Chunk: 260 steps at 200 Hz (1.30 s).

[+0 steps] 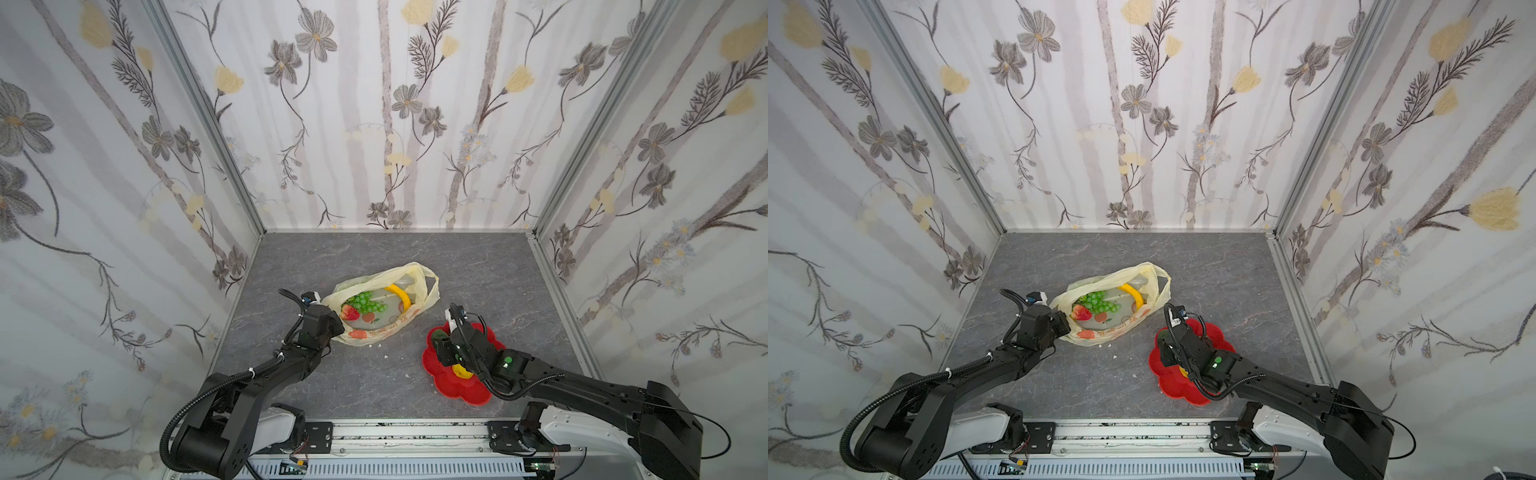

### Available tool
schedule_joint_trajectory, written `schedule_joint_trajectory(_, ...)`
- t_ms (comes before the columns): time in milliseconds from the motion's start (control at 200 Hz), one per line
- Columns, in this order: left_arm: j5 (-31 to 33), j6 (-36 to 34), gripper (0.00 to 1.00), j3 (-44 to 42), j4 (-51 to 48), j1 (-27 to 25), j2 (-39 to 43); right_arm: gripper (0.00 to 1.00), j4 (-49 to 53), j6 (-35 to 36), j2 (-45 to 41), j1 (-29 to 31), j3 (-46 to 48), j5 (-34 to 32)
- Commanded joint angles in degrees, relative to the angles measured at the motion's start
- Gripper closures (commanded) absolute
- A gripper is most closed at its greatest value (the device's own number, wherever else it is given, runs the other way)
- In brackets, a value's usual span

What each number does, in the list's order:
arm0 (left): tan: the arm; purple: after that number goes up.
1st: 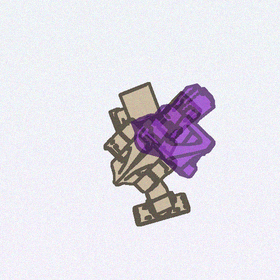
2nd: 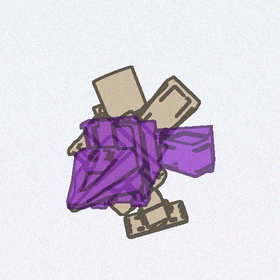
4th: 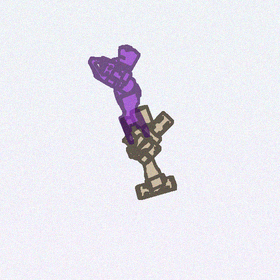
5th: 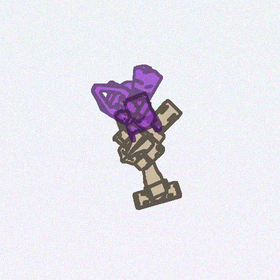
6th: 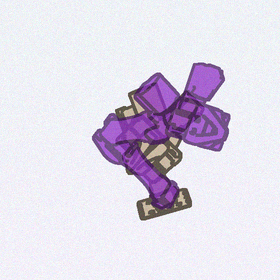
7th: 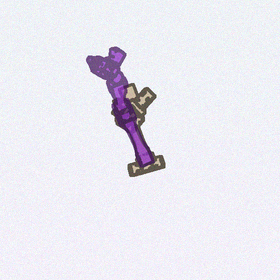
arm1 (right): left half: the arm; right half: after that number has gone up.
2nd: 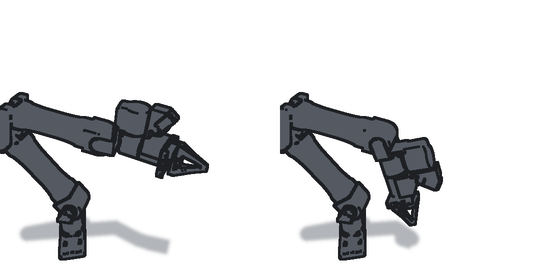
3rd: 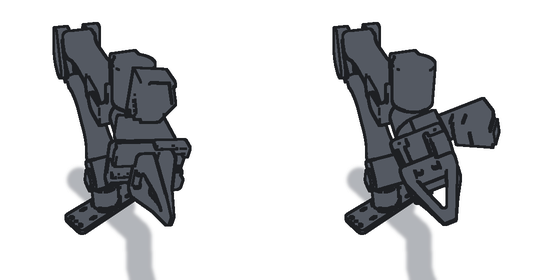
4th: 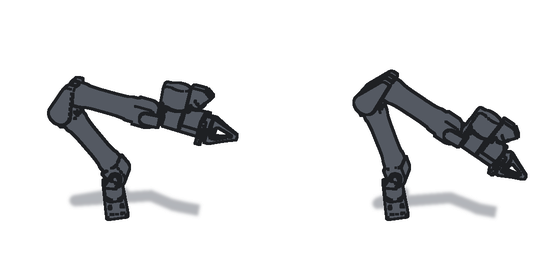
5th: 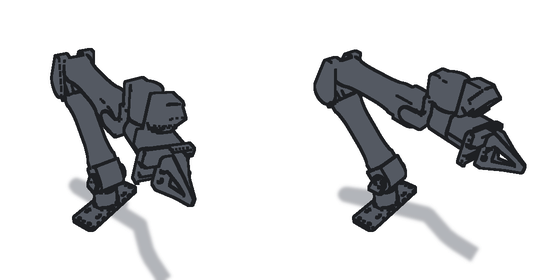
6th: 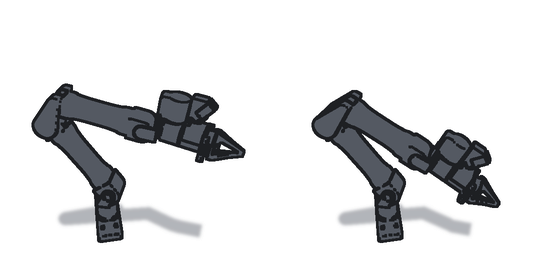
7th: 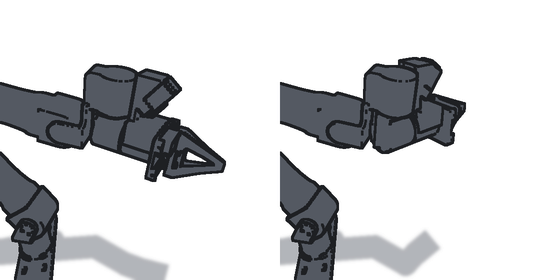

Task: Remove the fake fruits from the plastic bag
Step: 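Lower the green fruit into the red plate and open the right gripper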

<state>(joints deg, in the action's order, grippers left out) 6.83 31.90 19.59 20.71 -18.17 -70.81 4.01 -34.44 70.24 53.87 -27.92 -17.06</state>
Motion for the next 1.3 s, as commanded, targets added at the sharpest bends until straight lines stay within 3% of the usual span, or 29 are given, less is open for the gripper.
schedule_joint_trajectory(0,0.23,-0.24,0.89,-0.10,1.86,0.04,0.31,0.47,-6.63,0.52,-0.45,-0.34,2.07,-2.43)
schedule_joint_trajectory(550,0.61,-0.81,0.89,-0.59,3.17,0.06,-0.03,0.47,-15.14,-0.19,3.44,-0.34,7.78,-8.01)
schedule_joint_trajectory(1039,0.51,-0.93,0.89,-0.93,3.64,0.22,0.41,0.33,-14.54,-1.50,7.57,-0.51,5.92,-9.09)
schedule_joint_trajectory(1294,0.31,-1.05,0.89,-0.96,3.81,0.15,0.32,0.32,-14.29,-1.61,6.19,-0.52,6.34,-9.75)
